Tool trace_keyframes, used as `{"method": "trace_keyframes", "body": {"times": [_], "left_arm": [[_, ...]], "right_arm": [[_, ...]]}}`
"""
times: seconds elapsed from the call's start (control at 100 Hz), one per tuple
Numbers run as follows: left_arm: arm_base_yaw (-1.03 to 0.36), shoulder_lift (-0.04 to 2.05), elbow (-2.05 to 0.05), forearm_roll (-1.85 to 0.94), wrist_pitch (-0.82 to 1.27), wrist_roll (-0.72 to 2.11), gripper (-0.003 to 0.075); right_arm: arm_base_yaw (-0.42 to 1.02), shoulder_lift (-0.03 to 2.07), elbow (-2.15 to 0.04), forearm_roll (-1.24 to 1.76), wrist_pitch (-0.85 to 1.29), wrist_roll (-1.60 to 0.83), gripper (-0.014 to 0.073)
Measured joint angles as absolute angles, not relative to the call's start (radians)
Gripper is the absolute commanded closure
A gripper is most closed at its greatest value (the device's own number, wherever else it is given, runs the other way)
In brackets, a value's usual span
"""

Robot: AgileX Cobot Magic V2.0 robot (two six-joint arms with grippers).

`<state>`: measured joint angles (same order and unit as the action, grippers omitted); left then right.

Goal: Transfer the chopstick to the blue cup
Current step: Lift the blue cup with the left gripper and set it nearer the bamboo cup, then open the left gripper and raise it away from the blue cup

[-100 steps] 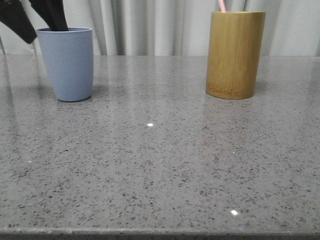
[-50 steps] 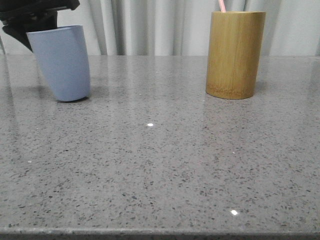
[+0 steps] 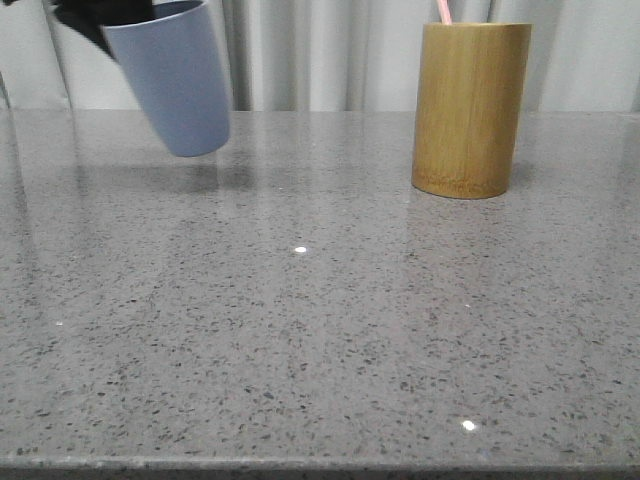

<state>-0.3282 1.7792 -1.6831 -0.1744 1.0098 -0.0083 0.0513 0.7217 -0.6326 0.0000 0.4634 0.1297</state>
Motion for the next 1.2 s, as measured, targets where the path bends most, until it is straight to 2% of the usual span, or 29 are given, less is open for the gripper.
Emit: {"method": "trace_keyframes", "body": {"times": [0.47, 0.56, 0.61, 0.69, 0.83, 0.88, 1.2], "left_arm": [[-0.427, 1.955, -1.883, -0.204, 1.064, -0.008, 0.0734], [-0.431, 1.962, -1.887, -0.205, 1.075, 0.000, 0.0674], [-0.431, 1.966, -1.887, -0.205, 1.077, 0.000, 0.0613], [-0.431, 1.968, -1.887, -0.206, 1.080, 0.008, 0.0474], [-0.431, 1.968, -1.892, -0.219, 1.080, 0.013, 0.0332], [-0.431, 1.968, -1.896, -0.220, 1.080, 0.015, 0.0315], [-0.431, 1.959, -1.929, -0.221, 1.084, 0.017, 0.0331]], "right_arm": [[0.051, 0.722, -0.633, 0.000, 0.465, 0.131, 0.0300], [0.051, 0.722, -0.633, 0.000, 0.467, 0.131, 0.0300], [0.051, 0.722, -0.633, 0.000, 0.467, 0.131, 0.0300], [0.051, 0.722, -0.633, 0.000, 0.469, 0.131, 0.0300], [0.051, 0.722, -0.633, 0.000, 0.469, 0.131, 0.0300], [0.051, 0.722, -0.633, 0.000, 0.469, 0.131, 0.0300], [0.051, 0.722, -0.633, 0.000, 0.471, 0.131, 0.0300]]}}
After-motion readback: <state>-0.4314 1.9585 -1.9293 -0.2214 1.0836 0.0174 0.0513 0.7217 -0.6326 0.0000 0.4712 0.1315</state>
